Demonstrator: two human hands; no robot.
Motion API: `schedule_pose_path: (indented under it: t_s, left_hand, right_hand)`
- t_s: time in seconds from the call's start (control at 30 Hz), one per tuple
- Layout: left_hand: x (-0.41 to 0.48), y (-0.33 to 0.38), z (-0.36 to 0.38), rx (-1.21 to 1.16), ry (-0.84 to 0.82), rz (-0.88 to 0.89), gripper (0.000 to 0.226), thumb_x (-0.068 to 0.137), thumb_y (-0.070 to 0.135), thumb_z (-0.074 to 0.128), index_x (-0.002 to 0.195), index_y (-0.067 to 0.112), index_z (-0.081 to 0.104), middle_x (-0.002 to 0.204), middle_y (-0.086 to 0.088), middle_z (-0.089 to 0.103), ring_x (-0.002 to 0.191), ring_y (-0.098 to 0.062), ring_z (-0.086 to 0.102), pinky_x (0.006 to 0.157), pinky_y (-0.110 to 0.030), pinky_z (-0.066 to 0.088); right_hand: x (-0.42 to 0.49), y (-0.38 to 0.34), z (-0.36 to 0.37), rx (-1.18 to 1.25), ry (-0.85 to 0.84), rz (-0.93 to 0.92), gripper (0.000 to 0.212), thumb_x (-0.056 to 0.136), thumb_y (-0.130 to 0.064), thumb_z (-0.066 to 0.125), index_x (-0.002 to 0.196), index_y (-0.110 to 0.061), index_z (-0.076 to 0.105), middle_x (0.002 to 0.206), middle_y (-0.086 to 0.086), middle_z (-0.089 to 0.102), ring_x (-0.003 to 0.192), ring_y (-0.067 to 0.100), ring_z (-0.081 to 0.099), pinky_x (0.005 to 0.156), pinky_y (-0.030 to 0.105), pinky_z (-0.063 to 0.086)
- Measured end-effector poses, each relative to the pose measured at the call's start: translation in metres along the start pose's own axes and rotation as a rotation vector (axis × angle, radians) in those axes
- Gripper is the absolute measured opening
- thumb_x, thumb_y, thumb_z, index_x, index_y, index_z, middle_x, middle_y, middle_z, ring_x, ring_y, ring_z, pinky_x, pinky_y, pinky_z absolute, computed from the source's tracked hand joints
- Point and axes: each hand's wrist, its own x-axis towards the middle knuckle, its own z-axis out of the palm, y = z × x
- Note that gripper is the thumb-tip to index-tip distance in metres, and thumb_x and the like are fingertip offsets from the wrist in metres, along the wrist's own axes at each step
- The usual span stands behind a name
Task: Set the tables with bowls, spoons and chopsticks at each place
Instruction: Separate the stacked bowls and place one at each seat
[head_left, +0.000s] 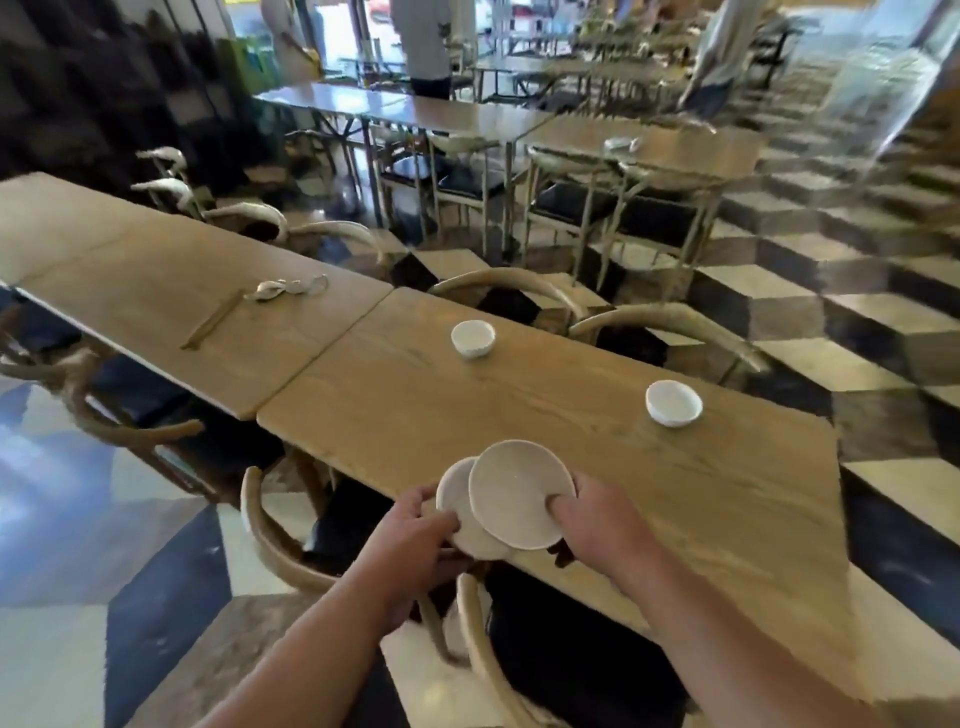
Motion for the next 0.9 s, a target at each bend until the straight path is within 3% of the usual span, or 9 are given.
schedule_pose_path:
  t_s: [0.1, 0.17, 0.27, 0.43, 0.6, 0.7, 0.8, 0.9]
  left_hand:
    - [0.016, 0.006, -0.001, 0.048, -0.099, -0.016, 0.042, 0.105, 0.002, 0.055, 0.143, 0.02, 0.052, 0.118, -0.024, 0.072, 0.091, -0.037, 0.082, 0.091, -0.053, 0.066]
    - [0.029, 0.005, 0.004, 0.06, -0.147, -0.033, 0.044, 0.103, 0.0, 0.054, 0.143, 0.018, 0.053, 0.121, -0.025, 0.069, 0.091, -0.036, 0.081, 0.085, -0.046, 0.068]
    - [0.046, -0.006, 0.017, 0.1, -0.208, -0.061, 0.049, 0.101, 0.0, 0.056, 0.147, 0.017, 0.052, 0.126, -0.027, 0.068, 0.103, -0.043, 0.079, 0.097, -0.054, 0.063]
    - [0.079, -0.027, 0.041, 0.204, -0.245, -0.117, 0.05, 0.102, -0.001, 0.055, 0.146, 0.021, 0.05, 0.127, -0.023, 0.065, 0.098, -0.037, 0.079, 0.072, -0.037, 0.068]
    - [0.132, -0.044, 0.048, 0.287, -0.185, -0.185, 0.057, 0.101, 0.0, 0.056, 0.151, 0.024, 0.047, 0.128, -0.019, 0.064, 0.103, -0.037, 0.077, 0.076, -0.039, 0.066]
    - [0.163, -0.05, 0.051, 0.286, -0.139, -0.227, 0.056, 0.099, -0.004, 0.055, 0.148, 0.022, 0.047, 0.131, -0.02, 0.06, 0.107, -0.04, 0.074, 0.08, -0.044, 0.066]
    - [0.191, -0.052, 0.058, 0.289, -0.091, -0.268, 0.045, 0.099, -0.006, 0.052, 0.14, 0.015, 0.051, 0.135, -0.022, 0.057, 0.114, -0.042, 0.069, 0.094, -0.051, 0.062]
    - [0.209, -0.049, 0.063, 0.303, -0.072, -0.299, 0.036, 0.1, -0.006, 0.053, 0.131, 0.013, 0.055, 0.133, -0.021, 0.058, 0.116, -0.042, 0.067, 0.09, -0.048, 0.061]
  right_hand:
    - [-0.015, 0.01, 0.004, 0.1, 0.125, 0.069, 0.023, 0.102, -0.015, 0.05, 0.119, -0.016, 0.065, 0.099, 0.012, 0.071, 0.062, 0.022, 0.069, 0.051, 0.036, 0.059]
    - [-0.022, 0.022, 0.004, 0.196, 0.207, 0.125, 0.019, 0.105, -0.018, 0.05, 0.12, -0.019, 0.062, 0.1, 0.01, 0.069, 0.063, 0.022, 0.068, 0.049, 0.033, 0.057]
    - [-0.026, 0.045, 0.001, 0.329, 0.295, 0.214, 0.023, 0.107, -0.02, 0.049, 0.126, -0.02, 0.061, 0.098, 0.01, 0.069, 0.063, 0.021, 0.066, 0.05, 0.03, 0.057]
    - [-0.01, 0.097, -0.007, 0.497, 0.382, 0.367, 0.03, 0.103, -0.015, 0.05, 0.13, -0.025, 0.061, 0.108, 0.011, 0.067, 0.073, 0.027, 0.067, 0.053, 0.032, 0.059]
    - [0.036, 0.158, -0.015, 0.453, 0.426, 0.477, 0.031, 0.099, -0.006, 0.051, 0.125, -0.023, 0.058, 0.11, 0.013, 0.067, 0.081, 0.035, 0.074, 0.053, 0.034, 0.06]
    - [0.074, 0.185, -0.015, 0.422, 0.447, 0.533, 0.031, 0.097, -0.002, 0.051, 0.121, -0.019, 0.06, 0.105, 0.009, 0.065, 0.091, 0.039, 0.073, 0.063, 0.042, 0.062]
    - [0.108, 0.204, -0.017, 0.425, 0.458, 0.568, 0.029, 0.095, 0.002, 0.051, 0.114, -0.018, 0.06, 0.1, 0.005, 0.061, 0.085, 0.027, 0.064, 0.061, 0.042, 0.06]
    - [0.129, 0.22, -0.019, 0.408, 0.463, 0.592, 0.03, 0.095, 0.004, 0.049, 0.113, -0.019, 0.058, 0.103, 0.003, 0.058, 0.084, 0.02, 0.059, 0.05, 0.031, 0.056]
